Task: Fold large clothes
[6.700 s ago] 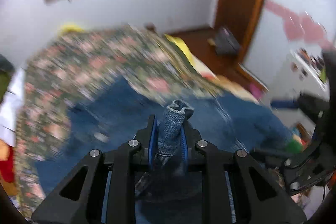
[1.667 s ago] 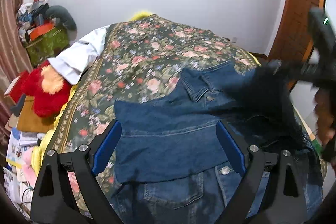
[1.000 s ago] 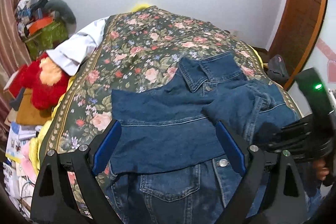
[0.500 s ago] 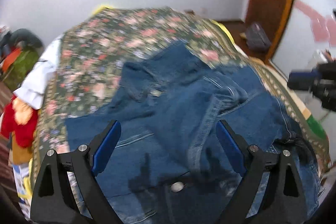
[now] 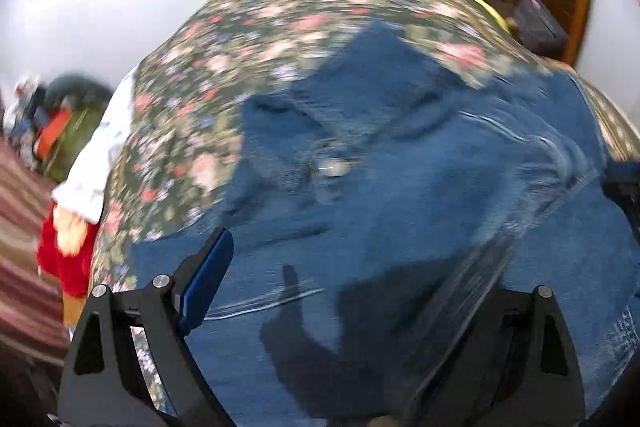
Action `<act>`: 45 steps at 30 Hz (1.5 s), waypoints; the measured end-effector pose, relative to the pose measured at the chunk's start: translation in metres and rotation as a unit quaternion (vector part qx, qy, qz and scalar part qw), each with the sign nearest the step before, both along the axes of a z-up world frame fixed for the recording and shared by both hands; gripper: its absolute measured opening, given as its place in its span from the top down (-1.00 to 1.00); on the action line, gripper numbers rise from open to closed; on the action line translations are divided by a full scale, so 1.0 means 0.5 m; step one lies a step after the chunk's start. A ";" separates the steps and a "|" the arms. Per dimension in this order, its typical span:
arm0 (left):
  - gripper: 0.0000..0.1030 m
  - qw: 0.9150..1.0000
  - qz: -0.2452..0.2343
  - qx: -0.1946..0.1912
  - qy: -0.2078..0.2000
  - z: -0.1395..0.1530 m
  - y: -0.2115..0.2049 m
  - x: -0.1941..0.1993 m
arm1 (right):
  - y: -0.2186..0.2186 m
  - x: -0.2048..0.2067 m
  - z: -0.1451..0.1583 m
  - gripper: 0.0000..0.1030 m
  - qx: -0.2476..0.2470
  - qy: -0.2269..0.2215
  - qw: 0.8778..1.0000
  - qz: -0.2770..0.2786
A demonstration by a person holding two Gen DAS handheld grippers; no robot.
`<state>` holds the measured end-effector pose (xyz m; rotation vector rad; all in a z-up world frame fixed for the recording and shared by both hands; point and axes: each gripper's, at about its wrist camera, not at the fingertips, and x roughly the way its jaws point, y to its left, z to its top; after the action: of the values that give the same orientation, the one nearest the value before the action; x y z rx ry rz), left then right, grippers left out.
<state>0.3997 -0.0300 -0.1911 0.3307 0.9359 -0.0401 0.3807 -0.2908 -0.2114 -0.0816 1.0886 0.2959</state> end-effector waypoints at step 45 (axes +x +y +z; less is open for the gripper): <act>0.54 0.979 0.044 -0.198 -0.018 0.101 0.210 0.032 | -0.049 -0.011 0.053 -0.82 0.099 0.024 0.986 -0.128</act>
<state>0.4155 0.0750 -0.1408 -0.0795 0.8822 -0.1374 0.3751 -0.3154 -0.1849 0.2437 1.0994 0.1733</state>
